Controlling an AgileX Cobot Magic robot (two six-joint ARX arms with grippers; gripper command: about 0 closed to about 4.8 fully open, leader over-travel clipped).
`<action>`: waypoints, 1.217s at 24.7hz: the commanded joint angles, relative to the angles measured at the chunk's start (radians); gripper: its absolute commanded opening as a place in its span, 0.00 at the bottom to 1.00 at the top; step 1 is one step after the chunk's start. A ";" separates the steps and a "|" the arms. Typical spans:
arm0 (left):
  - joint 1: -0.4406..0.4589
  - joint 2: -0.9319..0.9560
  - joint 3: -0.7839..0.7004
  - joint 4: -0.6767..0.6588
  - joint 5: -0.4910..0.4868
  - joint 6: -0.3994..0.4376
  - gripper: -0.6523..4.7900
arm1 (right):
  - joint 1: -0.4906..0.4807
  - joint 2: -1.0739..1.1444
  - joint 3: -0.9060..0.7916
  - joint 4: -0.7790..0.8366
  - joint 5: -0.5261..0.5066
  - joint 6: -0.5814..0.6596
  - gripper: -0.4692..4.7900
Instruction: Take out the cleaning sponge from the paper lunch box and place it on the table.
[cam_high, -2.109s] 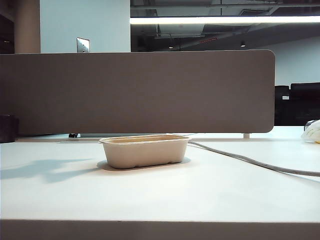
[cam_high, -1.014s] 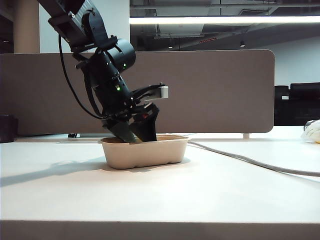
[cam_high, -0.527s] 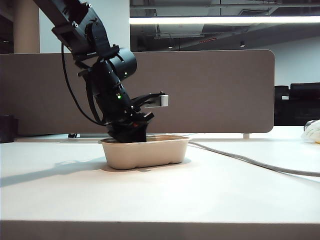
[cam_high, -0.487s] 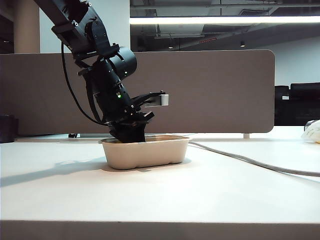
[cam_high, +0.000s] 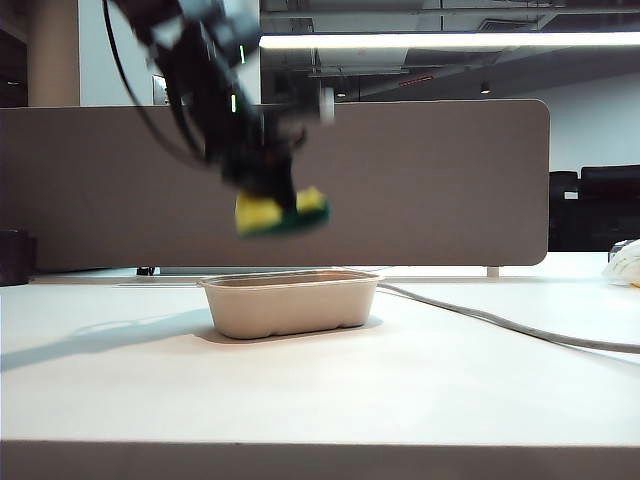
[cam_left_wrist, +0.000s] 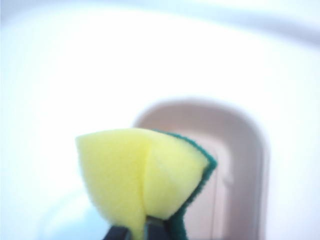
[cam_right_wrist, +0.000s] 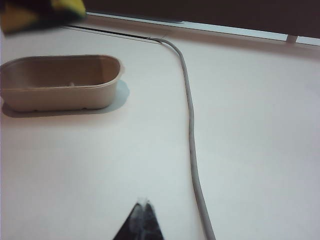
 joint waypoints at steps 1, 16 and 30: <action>-0.001 -0.079 0.002 -0.061 -0.039 -0.022 0.11 | 0.000 -0.002 0.001 0.016 0.002 0.000 0.08; 0.167 -0.180 -0.282 -0.276 -0.108 -0.142 0.53 | 0.001 -0.007 0.001 0.016 0.002 0.000 0.08; 0.167 -0.200 -0.280 -0.287 -0.133 -0.159 0.50 | 0.000 -0.007 0.001 0.016 0.002 0.000 0.08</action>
